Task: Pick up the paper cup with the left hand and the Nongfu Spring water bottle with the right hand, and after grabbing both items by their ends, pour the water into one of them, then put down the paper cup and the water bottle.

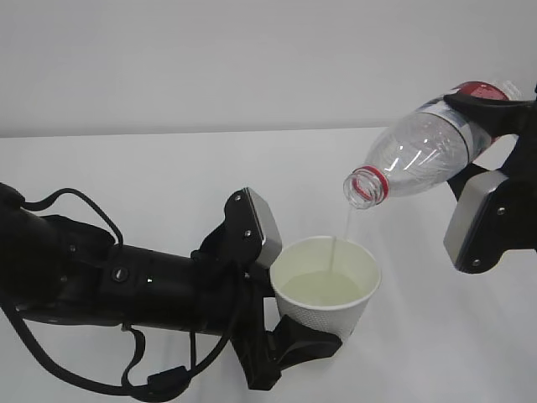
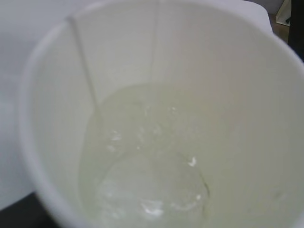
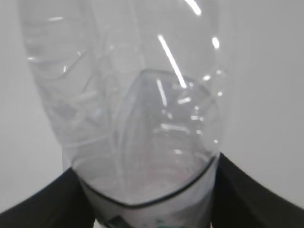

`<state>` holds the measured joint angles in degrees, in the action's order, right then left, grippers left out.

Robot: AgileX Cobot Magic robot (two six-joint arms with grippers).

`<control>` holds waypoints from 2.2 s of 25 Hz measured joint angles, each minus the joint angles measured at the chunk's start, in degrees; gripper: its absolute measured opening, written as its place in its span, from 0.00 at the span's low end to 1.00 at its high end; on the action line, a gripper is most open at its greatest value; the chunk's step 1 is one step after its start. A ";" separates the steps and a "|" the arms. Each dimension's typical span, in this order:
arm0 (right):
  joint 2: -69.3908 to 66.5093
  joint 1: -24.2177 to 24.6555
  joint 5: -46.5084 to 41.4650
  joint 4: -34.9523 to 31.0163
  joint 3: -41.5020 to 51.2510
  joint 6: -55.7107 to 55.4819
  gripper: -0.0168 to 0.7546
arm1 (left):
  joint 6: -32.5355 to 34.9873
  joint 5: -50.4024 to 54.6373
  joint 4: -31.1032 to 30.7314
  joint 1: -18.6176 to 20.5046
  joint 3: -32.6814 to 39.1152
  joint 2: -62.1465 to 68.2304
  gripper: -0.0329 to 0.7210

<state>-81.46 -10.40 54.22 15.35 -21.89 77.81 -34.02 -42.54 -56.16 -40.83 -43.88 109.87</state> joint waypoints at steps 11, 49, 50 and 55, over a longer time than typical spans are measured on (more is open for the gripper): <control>0.00 0.00 0.04 0.00 0.00 0.00 0.64 | 0.00 0.00 0.44 0.00 0.00 0.00 0.75; 0.00 0.00 0.25 0.00 0.00 0.65 0.64 | 0.00 0.09 0.83 0.00 0.00 0.09 0.75; 0.00 0.00 0.25 -0.07 0.00 0.65 0.64 | 0.00 0.09 0.83 0.00 0.00 0.09 0.75; 0.00 0.00 0.25 -0.07 0.00 -1.69 0.64 | 0.00 0.09 0.83 0.00 0.00 0.09 0.75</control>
<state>-81.46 -10.40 54.47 15.28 -21.89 76.13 -34.02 -42.45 -55.33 -40.83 -43.88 109.96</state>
